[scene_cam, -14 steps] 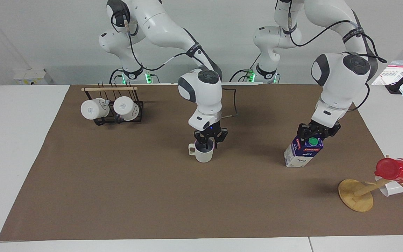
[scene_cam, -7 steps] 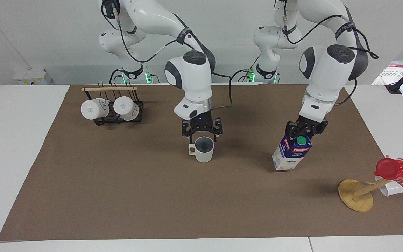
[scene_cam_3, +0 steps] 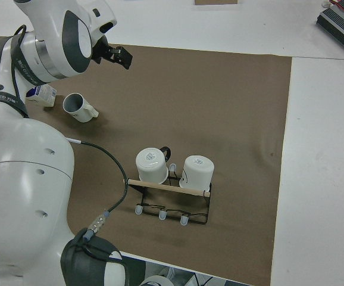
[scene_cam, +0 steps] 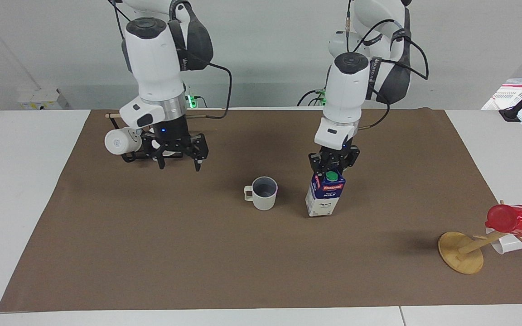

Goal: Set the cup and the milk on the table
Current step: 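Set the mug down at center while the left gripper lifts the carton, then lower the milk carton beside the mug while the right gripper withdraws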

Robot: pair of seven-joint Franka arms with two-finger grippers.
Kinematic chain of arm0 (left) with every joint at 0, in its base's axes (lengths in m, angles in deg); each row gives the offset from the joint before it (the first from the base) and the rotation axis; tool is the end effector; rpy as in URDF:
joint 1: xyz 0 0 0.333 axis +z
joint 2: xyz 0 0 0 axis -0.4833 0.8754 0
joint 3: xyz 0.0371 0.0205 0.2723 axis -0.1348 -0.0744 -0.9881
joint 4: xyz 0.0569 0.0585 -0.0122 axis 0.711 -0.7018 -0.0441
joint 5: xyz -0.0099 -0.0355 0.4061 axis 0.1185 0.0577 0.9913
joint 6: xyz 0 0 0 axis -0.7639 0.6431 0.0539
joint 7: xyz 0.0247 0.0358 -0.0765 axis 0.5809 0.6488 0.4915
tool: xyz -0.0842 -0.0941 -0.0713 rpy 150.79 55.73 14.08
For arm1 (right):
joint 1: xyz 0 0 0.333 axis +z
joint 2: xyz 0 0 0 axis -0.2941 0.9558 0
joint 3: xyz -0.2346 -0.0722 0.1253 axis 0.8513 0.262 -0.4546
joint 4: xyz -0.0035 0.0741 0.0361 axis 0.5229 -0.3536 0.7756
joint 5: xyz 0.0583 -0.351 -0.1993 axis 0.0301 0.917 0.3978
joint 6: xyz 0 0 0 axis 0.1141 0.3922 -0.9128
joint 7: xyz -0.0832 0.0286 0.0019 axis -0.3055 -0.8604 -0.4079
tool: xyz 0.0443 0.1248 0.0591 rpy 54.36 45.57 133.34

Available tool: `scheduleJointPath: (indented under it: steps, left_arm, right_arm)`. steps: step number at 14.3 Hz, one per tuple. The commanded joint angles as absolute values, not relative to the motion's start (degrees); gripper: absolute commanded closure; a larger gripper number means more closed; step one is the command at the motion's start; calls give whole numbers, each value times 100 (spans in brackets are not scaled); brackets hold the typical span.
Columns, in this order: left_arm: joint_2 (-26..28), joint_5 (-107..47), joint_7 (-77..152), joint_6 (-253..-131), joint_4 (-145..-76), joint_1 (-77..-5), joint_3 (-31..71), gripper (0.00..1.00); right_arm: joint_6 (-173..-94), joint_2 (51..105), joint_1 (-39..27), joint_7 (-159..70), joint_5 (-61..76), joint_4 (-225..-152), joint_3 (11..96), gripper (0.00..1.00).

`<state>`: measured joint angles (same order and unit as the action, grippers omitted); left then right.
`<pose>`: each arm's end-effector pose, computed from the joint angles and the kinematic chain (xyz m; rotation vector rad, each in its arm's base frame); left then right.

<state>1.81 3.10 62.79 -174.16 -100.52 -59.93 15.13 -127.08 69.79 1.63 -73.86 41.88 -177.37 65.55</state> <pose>0.5703 -0.3109 0.4053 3.1094 0.2177 0.3527 0.6209 0.1467 0.4920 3.1091 -0.1694 0.3431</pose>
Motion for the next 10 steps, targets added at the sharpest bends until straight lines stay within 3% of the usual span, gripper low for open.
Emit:
scheduleJointPath:
  steps: [1,5,8,10]
  left_arm:
    - [406,414,6623,-17313,-9724,-6282,1429,100]
    - [380,414,6633,-17269,-9829,-6494,1438,100]
    - [345,397,6641,-17303,-9934,-6608,1446,100]
    - [327,397,6641,-17286,-9961,-6617,1446,100]
  right_arm:
    - [-12237,6666,-329,-6812,4206,-17785,6468,0]
    - [-11227,6253,-734,-6704,4153,-17767,6468,0]
    - [-10129,6208,-1146,-6669,3761,-17269,6529,0]
    - [-9994,6182,-1236,-6661,3687,-17310,6547,0]
